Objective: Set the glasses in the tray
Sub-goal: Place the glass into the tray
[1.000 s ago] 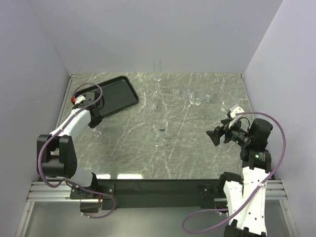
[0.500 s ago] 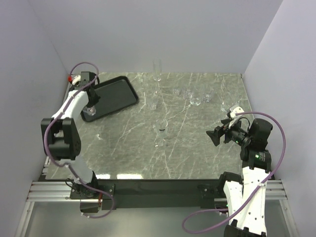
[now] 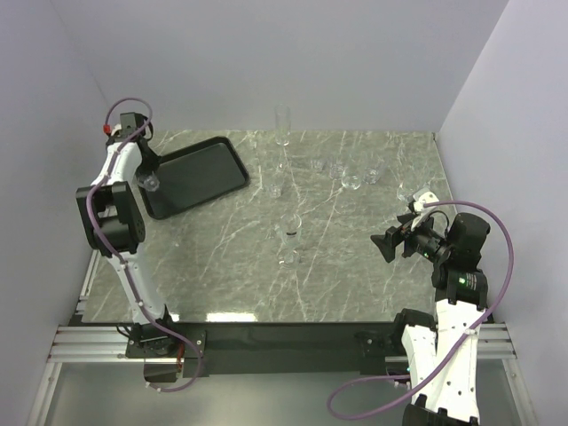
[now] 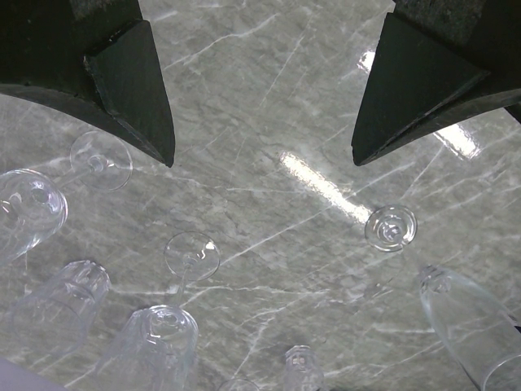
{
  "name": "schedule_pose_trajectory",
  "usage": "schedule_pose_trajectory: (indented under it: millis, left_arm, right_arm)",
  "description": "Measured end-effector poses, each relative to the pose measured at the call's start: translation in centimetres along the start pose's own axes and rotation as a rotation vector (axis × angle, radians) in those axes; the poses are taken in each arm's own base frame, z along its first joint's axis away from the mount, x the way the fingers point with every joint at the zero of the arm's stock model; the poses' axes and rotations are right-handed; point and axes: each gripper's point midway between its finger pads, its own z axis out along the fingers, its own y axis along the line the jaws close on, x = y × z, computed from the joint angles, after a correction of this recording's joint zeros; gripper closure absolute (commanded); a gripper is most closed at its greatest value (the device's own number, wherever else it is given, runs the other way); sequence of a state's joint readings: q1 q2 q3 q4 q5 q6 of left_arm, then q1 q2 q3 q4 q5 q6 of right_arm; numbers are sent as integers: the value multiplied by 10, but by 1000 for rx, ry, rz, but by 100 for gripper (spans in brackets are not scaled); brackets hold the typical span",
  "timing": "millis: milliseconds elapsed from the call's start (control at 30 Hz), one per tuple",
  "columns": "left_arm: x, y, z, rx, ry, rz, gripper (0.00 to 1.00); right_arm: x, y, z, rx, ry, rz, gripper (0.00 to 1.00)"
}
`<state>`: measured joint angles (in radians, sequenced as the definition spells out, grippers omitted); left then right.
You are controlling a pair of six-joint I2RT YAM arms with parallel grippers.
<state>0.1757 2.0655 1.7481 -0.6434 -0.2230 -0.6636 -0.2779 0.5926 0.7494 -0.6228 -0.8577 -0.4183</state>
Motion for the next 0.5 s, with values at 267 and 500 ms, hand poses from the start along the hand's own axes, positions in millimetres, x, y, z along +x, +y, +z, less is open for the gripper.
schedule_pose_trajectory:
  millis: [267,500]
  left_arm:
    - [-26,-19,27,9,0,3,98]
    - [-31,-19,39,-7,14,-2,95]
  right_arm:
    - [0,0,0,0,1,0,5]
    - [1,0,0,-1,2,-1,5]
